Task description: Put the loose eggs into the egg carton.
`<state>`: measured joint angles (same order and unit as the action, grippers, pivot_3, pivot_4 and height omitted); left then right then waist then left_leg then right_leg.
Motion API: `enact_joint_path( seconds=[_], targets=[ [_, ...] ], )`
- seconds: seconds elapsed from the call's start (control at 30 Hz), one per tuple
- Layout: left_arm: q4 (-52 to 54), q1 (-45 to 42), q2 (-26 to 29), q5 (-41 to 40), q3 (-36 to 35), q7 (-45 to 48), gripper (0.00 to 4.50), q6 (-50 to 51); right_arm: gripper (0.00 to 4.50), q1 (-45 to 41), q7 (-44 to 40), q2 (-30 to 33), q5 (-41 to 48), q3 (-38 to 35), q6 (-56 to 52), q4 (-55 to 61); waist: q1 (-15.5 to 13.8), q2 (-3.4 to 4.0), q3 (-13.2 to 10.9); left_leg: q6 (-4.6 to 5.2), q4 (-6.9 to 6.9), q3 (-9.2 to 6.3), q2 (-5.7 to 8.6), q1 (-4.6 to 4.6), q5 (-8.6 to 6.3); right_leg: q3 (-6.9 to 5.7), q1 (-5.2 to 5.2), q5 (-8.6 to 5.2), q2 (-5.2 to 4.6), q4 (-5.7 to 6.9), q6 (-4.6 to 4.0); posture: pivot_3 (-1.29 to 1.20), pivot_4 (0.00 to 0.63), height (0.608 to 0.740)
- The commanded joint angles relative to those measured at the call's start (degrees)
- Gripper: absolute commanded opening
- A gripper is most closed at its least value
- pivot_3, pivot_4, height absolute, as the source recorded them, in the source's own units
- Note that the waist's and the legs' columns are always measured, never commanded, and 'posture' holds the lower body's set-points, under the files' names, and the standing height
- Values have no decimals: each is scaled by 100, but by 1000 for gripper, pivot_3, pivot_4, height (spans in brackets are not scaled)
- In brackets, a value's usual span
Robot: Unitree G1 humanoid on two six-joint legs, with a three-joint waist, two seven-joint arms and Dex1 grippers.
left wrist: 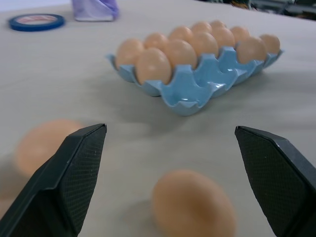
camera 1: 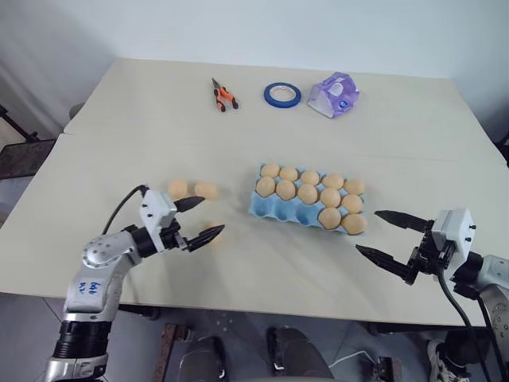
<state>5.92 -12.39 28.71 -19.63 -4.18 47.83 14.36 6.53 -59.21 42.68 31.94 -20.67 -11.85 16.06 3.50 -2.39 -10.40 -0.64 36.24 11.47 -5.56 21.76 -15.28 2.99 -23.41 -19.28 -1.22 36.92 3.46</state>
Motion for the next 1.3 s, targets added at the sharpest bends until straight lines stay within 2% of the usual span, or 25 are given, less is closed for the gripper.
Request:
enact_joint_path(
  seconds=[0.03,0.4,0.5,0.67,0.77,0.87,1.03,1.17,1.3],
  targets=[
    [-79,-35,-27,184,180,-132,4434,-17,4500,160,89,64,93,-302,6,349,-18,0,0,-5,-1,-2,-3,0,2,0,-1,-1,4,2,-2,0,150,740],
    [-35,95,243,449,454,-224,4434,456,4500,437,228,24,112,-429,0,544,-26,0,0,-10,2,-3,-3,-2,5,1,-2,-3,2,12,-6,0,150,740],
    [-43,75,211,463,440,-303,3898,525,4500,391,230,36,102,-402,5,508,-29,1,1,-8,2,-3,0,-2,5,1,-1,-3,-1,12,-6,0,150,740],
    [11,19,195,371,420,-283,2380,547,4500,318,209,52,79,-375,21,448,-28,1,1,-7,2,-3,0,-2,6,1,-1,-3,-1,12,-6,0,150,740],
    [187,-24,86,214,477,-237,2107,649,4500,285,210,53,70,-362,22,426,-30,1,1,-6,3,-3,0,-2,6,1,-1,-3,-1,14,-6,0,150,740],
    [434,-159,-235,120,643,-354,2106,719,4500,271,218,50,62,-360,21,417,-33,1,1,-6,4,-3,2,-2,6,1,0,-3,-3,13,-5,0,150,740],
    [546,-625,-1210,210,1071,-854,2106,779,4500,297,262,23,64,-383,17,460,-86,1,1,3,15,-6,16,0,9,1,5,4,-9,13,7,0,150,740],
    [-9,-1244,-1968,571,1547,-1239,2106,567,4500,435,248,-7,180,-534,32,568,-84,1,1,10,28,-6,22,0,11,7,8,10,-10,15,18,0,150,740],
    [-735,-1805,-2427,784,1758,-1383,2106,345,4500,568,174,-128,456,-677,128,750,-70,1,1,22,32,-10,51,-1,16,13,15,17,-15,13,32,0,150,740]
  ],
)
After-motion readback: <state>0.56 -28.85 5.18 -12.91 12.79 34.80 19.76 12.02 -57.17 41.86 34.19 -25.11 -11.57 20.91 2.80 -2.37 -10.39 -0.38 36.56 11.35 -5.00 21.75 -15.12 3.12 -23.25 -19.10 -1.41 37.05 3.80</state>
